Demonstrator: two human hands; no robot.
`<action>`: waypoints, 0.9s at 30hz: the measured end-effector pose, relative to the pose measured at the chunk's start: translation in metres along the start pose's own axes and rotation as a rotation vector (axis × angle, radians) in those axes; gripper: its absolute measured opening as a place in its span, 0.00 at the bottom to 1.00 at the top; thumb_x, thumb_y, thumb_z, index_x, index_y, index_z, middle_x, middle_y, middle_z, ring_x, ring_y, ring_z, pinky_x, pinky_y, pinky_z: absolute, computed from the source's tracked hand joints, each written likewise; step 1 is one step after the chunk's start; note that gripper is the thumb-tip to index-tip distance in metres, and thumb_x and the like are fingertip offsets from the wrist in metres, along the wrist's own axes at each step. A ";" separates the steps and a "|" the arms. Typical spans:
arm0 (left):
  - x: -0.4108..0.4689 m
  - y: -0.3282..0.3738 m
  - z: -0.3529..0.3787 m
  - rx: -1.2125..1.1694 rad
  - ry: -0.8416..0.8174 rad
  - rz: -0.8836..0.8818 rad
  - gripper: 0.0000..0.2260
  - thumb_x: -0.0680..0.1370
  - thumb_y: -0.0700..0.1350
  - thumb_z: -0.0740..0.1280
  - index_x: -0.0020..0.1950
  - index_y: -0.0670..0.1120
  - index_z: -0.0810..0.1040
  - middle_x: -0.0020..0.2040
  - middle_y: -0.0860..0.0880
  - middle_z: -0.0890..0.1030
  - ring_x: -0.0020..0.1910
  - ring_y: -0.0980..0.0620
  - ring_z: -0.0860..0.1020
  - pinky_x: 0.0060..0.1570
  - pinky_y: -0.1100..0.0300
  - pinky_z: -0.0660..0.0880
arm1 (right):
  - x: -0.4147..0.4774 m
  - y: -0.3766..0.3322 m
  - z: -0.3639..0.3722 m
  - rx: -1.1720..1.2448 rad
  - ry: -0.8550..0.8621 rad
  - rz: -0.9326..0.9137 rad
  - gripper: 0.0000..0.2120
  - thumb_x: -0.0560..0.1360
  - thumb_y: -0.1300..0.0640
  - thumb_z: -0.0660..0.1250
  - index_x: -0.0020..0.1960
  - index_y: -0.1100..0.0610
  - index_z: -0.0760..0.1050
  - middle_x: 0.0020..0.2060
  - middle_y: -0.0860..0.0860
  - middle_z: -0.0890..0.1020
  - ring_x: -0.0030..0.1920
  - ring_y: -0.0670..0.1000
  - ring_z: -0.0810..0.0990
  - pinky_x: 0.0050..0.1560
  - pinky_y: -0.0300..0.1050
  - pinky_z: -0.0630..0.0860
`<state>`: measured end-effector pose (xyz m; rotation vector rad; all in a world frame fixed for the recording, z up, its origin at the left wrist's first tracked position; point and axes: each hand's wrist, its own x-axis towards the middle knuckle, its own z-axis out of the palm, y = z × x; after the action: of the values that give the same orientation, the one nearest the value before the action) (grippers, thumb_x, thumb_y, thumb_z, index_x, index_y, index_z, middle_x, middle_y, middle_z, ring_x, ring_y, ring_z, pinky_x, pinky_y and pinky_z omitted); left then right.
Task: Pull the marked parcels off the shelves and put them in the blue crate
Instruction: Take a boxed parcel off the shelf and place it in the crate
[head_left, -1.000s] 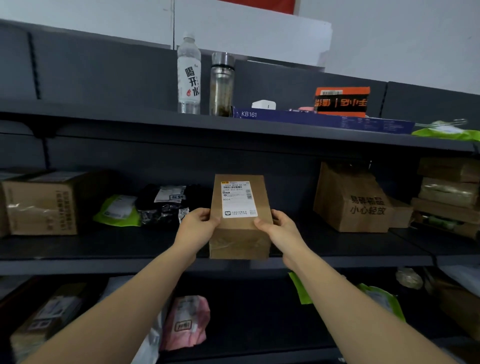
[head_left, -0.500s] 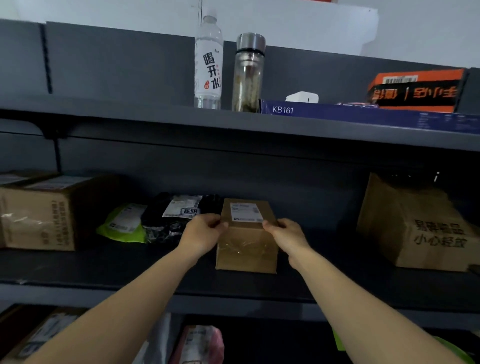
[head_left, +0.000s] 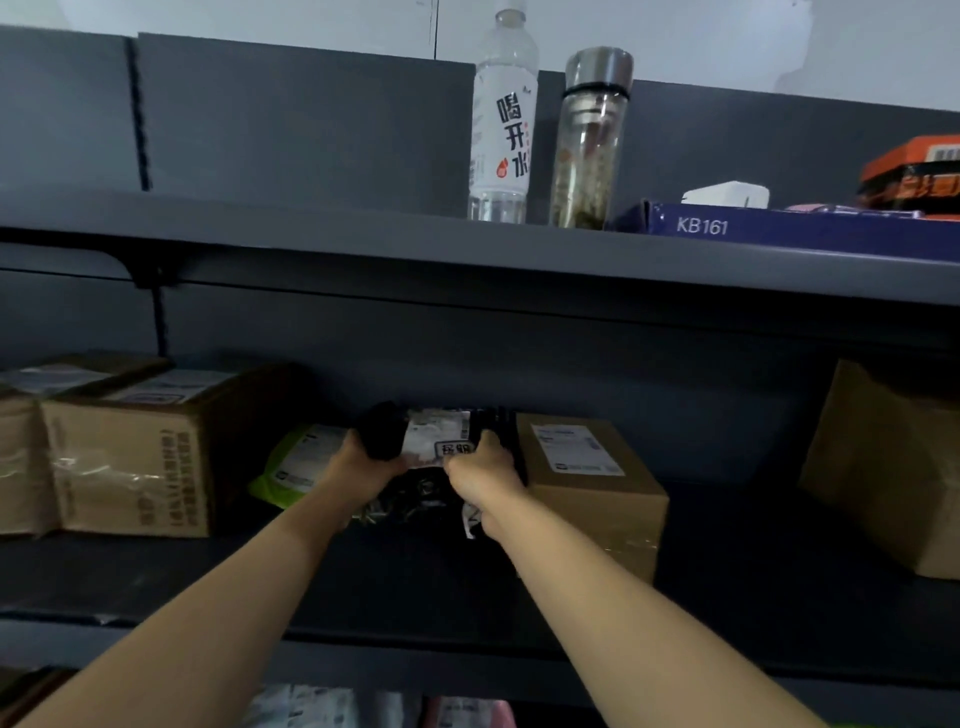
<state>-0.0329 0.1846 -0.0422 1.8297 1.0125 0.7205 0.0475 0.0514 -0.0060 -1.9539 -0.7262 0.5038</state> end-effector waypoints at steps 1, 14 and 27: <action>0.002 -0.004 -0.002 -0.068 -0.038 -0.016 0.34 0.69 0.51 0.77 0.71 0.44 0.68 0.63 0.43 0.77 0.60 0.43 0.76 0.57 0.49 0.75 | 0.002 0.000 0.006 0.045 0.055 0.044 0.33 0.79 0.58 0.59 0.79 0.53 0.46 0.77 0.55 0.55 0.72 0.59 0.63 0.67 0.49 0.69; -0.025 -0.014 -0.032 -0.542 -0.001 0.125 0.25 0.71 0.33 0.74 0.64 0.45 0.70 0.49 0.50 0.80 0.48 0.52 0.79 0.49 0.55 0.76 | -0.023 0.005 0.032 0.464 0.387 -0.102 0.23 0.79 0.66 0.60 0.73 0.54 0.66 0.68 0.50 0.73 0.67 0.50 0.72 0.61 0.39 0.69; -0.171 -0.006 -0.038 -0.658 0.050 0.205 0.09 0.79 0.39 0.66 0.54 0.52 0.76 0.53 0.51 0.82 0.54 0.51 0.79 0.58 0.49 0.76 | -0.147 0.044 -0.017 0.491 0.378 -0.278 0.22 0.77 0.64 0.65 0.68 0.49 0.72 0.64 0.47 0.76 0.62 0.46 0.74 0.64 0.42 0.71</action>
<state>-0.1502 0.0541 -0.0424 1.3453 0.5232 1.0781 -0.0385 -0.0747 -0.0305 -1.4040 -0.5539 0.1158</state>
